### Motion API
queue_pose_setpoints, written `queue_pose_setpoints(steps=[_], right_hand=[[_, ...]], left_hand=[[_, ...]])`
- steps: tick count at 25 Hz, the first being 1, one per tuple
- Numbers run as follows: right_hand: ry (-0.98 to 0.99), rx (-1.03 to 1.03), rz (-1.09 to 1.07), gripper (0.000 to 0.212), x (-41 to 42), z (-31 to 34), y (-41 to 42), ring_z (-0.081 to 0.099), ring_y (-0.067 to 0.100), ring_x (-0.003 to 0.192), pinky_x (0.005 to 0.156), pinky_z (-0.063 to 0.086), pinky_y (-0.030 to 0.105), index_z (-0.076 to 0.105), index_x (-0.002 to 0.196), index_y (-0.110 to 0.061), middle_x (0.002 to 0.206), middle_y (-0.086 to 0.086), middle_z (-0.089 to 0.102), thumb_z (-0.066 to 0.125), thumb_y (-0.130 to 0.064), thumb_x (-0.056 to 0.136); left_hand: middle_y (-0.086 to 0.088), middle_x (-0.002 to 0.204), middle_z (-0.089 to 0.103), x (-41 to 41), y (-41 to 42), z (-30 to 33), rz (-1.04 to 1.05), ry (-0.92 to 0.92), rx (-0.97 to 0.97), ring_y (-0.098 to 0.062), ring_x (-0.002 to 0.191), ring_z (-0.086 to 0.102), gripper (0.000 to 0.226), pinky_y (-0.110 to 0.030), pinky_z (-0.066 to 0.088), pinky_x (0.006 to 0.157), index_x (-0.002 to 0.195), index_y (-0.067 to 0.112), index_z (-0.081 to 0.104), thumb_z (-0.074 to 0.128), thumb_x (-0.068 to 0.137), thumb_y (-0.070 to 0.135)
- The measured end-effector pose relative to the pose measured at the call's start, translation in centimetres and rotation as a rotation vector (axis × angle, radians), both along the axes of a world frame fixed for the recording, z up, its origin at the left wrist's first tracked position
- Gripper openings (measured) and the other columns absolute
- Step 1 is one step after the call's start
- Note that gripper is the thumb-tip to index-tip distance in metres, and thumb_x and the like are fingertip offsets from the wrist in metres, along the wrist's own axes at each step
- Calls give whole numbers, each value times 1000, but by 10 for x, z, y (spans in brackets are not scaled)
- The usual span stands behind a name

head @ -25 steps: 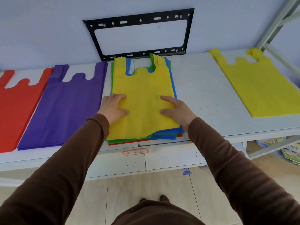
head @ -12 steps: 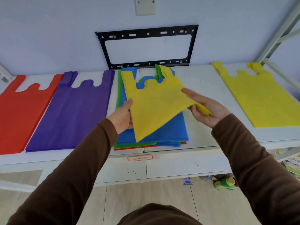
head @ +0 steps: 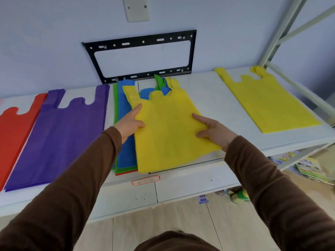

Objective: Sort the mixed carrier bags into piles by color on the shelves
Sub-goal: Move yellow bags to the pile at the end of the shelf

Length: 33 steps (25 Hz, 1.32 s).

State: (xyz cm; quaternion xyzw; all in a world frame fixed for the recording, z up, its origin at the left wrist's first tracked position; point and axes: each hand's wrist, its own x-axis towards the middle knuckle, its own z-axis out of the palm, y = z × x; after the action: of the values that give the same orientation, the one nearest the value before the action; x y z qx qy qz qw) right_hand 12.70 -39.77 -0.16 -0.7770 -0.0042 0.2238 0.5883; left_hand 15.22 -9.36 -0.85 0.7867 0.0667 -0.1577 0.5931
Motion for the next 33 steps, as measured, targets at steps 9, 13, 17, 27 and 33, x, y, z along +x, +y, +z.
queue_pose_setpoints(steps=[9,13,17,27,33], right_hand=[[-225,120,-142,67,65,119,-128,63,25,116,97,53,40,46,143,-28,137,0,58,58,5,86],[-337,183,-197,67,99,169,-233,66,22,112,92,55,35,39,147,-20,133,1,60,53,9,88],[-338,244,-219,67,127,162,-345,65,21,114,92,55,34,40,146,-21,135,0,60,55,8,87],[-126,-388,-165,68,141,-29,-418,55,19,109,94,46,29,44,144,-30,145,5,47,66,-8,83],[-202,-398,-125,64,134,-36,-424,52,17,116,88,40,23,41,145,-33,146,-2,46,58,-9,88]], left_hand=[[0,159,25,96,-134,126,-110,-358,10,-21,132,43,81,-30,46,95,155,30,9,55,94,2],[4,157,28,146,-239,180,-144,-458,-86,-17,120,53,83,-25,53,75,155,32,8,54,94,2],[7,155,32,179,-334,175,-127,-488,-144,-11,117,56,81,-25,54,80,154,31,8,54,94,2],[-10,154,34,172,-424,-16,-73,-112,418,-29,132,47,78,-40,39,110,154,17,20,62,89,5],[-8,158,26,163,-428,-26,-81,-156,509,-26,140,35,77,-34,30,115,155,16,17,59,91,6]])
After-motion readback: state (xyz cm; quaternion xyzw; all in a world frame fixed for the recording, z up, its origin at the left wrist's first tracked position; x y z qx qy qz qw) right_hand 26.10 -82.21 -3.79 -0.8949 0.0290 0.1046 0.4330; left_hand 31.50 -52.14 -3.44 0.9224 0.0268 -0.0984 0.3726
